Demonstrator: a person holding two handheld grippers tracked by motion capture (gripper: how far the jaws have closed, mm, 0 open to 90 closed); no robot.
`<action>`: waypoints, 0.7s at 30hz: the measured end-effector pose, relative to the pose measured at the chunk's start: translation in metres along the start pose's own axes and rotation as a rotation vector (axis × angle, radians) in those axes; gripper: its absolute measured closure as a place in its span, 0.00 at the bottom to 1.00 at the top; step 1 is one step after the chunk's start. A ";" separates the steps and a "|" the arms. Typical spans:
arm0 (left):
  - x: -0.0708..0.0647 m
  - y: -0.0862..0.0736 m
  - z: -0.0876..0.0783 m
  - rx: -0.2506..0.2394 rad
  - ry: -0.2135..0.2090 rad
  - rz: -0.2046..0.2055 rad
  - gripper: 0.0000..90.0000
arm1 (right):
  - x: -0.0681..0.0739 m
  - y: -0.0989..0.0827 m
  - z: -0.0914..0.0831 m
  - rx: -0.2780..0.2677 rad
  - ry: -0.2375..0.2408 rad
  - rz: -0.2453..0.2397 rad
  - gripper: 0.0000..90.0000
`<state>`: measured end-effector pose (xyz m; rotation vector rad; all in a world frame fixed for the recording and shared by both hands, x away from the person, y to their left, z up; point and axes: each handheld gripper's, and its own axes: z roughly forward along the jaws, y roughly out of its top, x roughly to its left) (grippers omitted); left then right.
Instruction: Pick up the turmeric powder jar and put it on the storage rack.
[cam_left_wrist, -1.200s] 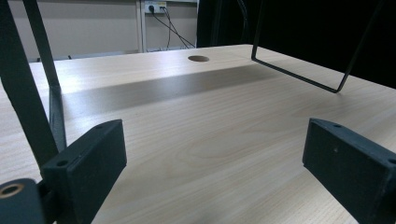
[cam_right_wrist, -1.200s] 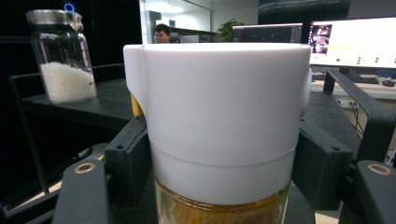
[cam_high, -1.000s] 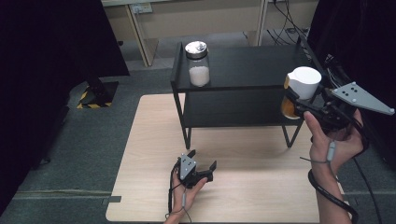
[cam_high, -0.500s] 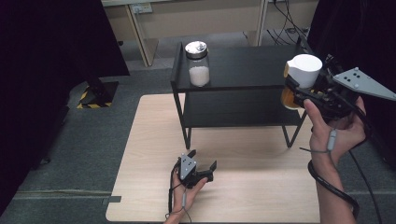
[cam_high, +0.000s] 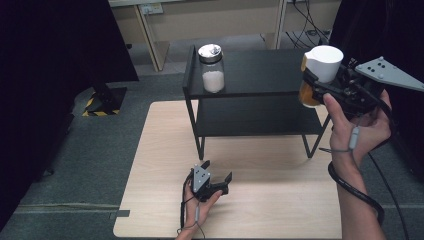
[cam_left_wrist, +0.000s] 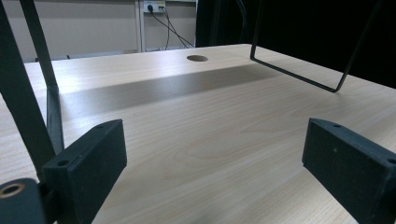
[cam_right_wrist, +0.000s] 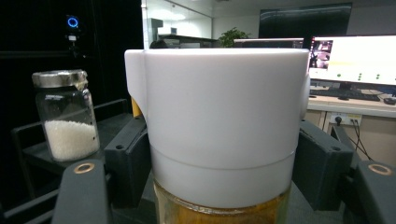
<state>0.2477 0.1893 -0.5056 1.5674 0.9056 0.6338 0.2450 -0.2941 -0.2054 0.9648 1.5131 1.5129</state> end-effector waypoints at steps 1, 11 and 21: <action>0.000 0.000 0.000 0.000 0.000 0.000 0.07 | 0.000 0.001 0.001 0.000 -0.001 0.001 0.33; 0.000 0.000 0.000 -0.001 -0.001 -0.001 0.07 | -0.001 0.010 0.016 0.004 -0.018 0.005 0.33; 0.000 0.000 0.000 -0.002 -0.003 0.001 0.07 | -0.007 0.012 0.032 0.021 -0.043 0.026 0.33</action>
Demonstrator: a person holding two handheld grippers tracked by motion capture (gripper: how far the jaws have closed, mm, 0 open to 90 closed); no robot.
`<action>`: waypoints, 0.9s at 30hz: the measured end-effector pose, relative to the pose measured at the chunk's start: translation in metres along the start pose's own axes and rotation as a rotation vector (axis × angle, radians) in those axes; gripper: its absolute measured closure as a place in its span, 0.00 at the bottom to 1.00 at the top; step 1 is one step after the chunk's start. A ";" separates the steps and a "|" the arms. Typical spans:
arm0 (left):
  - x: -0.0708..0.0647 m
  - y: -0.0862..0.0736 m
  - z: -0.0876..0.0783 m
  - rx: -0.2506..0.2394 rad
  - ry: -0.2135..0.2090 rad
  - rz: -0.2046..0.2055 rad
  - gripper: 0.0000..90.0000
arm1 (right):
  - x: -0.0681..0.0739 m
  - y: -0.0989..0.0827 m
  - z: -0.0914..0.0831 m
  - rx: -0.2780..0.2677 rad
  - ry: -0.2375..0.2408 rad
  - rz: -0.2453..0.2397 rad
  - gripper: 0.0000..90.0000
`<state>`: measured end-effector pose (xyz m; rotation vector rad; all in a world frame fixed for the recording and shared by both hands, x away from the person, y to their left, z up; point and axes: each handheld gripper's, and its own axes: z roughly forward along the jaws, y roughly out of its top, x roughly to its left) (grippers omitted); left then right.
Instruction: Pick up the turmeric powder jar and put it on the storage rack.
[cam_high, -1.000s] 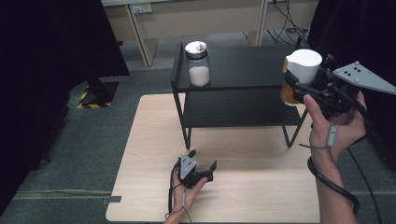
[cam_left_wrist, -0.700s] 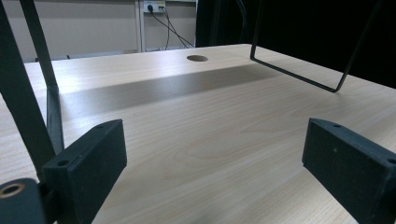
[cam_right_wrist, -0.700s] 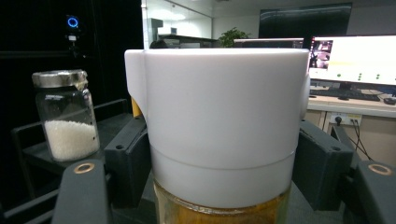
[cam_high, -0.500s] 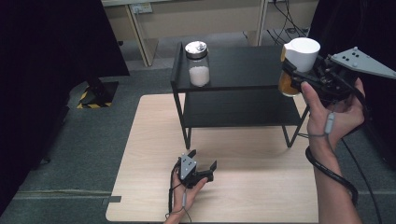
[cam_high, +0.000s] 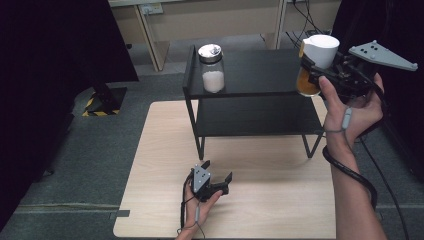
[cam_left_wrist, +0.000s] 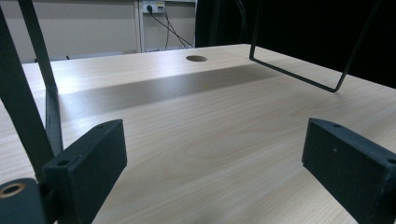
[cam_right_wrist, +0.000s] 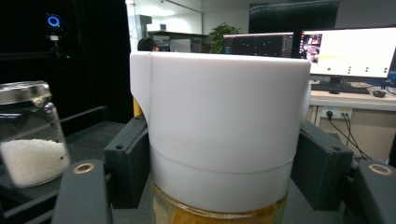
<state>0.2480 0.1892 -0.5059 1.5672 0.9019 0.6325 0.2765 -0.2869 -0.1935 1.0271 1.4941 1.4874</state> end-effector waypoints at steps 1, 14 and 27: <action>0.000 0.000 0.000 0.000 -0.001 0.000 0.07 | 0.000 0.001 0.001 0.001 -0.003 0.000 0.33; 0.000 0.000 0.000 -0.002 -0.003 0.003 0.07 | -0.009 0.005 0.021 0.031 -0.035 0.015 0.33; 0.000 0.000 0.000 -0.002 -0.004 0.006 0.07 | -0.009 0.000 0.024 0.020 -0.033 -0.018 0.33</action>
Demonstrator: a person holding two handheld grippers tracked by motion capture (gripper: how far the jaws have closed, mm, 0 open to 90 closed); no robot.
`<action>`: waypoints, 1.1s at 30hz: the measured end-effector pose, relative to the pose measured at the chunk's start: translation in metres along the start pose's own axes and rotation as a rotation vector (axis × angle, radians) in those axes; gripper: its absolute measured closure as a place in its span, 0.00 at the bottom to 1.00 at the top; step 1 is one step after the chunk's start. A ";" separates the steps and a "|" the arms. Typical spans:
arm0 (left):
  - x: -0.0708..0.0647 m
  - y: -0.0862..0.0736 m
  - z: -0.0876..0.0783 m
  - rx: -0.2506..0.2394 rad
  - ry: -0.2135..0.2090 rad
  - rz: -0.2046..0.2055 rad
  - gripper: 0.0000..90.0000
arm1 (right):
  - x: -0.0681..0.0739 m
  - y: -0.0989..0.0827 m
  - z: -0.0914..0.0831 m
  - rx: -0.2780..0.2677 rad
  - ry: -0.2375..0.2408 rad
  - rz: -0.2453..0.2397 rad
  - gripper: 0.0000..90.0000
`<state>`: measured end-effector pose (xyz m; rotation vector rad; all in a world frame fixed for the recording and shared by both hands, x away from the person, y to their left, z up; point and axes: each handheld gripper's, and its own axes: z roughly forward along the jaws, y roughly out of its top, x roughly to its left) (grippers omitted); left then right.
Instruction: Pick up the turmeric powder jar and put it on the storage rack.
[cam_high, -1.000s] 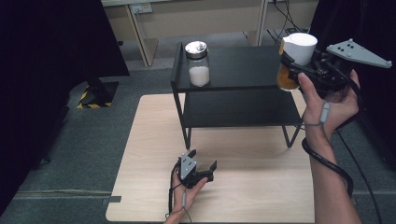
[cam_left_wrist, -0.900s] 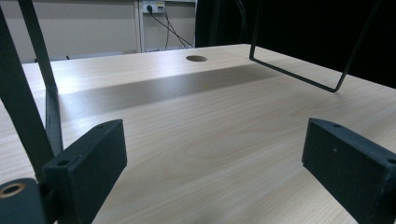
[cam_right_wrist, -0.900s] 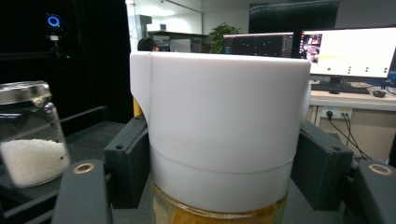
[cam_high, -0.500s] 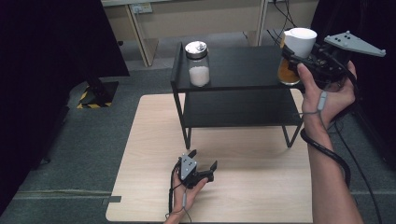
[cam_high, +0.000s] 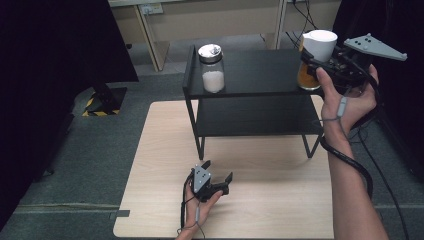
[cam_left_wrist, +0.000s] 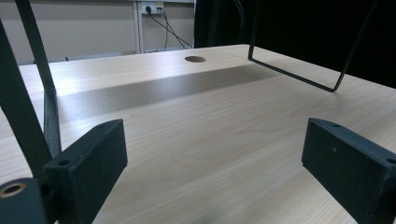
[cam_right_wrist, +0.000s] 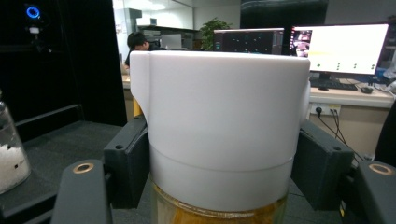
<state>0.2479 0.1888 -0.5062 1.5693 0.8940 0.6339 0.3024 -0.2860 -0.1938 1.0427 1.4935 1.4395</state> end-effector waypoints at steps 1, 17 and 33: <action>0.000 0.000 0.000 0.000 -0.001 0.000 0.07 | 0.001 0.000 0.000 0.000 -0.001 -0.007 0.33; 0.000 0.000 0.000 0.000 -0.001 0.001 0.07 | 0.000 0.003 0.000 0.009 -0.002 -0.006 0.31; -0.001 0.000 0.001 0.000 -0.002 0.004 0.07 | 0.000 -0.001 -0.003 0.003 0.000 0.001 0.27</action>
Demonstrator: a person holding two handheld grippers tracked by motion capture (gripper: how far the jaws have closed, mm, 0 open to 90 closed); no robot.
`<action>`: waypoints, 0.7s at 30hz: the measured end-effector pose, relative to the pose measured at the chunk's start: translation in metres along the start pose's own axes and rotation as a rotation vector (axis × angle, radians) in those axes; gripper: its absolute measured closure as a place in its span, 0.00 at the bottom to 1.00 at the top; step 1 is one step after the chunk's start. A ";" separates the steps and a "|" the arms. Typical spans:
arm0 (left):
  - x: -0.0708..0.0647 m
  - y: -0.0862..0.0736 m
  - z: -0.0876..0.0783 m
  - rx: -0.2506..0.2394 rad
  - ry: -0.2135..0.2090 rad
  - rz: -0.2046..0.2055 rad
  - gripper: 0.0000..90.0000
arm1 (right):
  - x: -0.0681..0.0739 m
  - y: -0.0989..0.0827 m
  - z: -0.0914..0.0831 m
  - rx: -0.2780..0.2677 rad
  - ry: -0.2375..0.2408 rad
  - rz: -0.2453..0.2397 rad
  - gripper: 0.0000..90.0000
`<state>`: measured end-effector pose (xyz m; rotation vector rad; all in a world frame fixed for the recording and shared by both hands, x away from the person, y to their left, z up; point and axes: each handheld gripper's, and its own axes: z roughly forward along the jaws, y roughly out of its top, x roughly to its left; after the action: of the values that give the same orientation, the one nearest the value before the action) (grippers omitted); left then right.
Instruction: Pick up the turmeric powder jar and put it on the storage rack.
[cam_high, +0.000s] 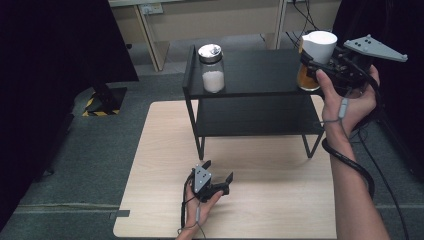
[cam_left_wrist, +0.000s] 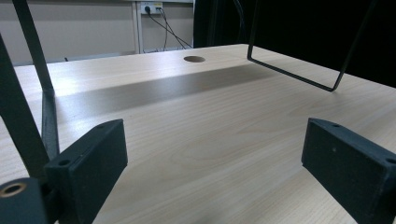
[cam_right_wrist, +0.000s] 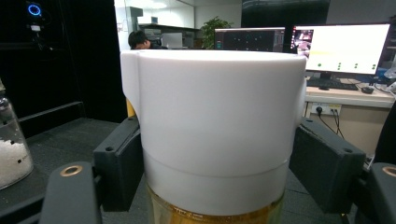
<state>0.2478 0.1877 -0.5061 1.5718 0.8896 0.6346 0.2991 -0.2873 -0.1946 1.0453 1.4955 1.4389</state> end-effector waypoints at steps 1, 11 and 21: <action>0.000 0.000 0.000 0.000 0.000 0.000 0.07 | 0.000 0.000 0.000 -0.001 0.000 -0.001 0.27; 0.000 0.000 0.000 0.000 -0.001 0.000 0.07 | -0.003 0.000 -0.001 0.009 0.010 0.014 0.21; 0.000 0.000 0.000 -0.001 -0.001 0.001 0.07 | -0.006 0.002 -0.004 0.029 0.048 0.017 0.05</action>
<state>0.2478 0.1874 -0.5063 1.5715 0.8879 0.6349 0.2977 -0.2945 -0.1920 1.0496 1.5496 1.4674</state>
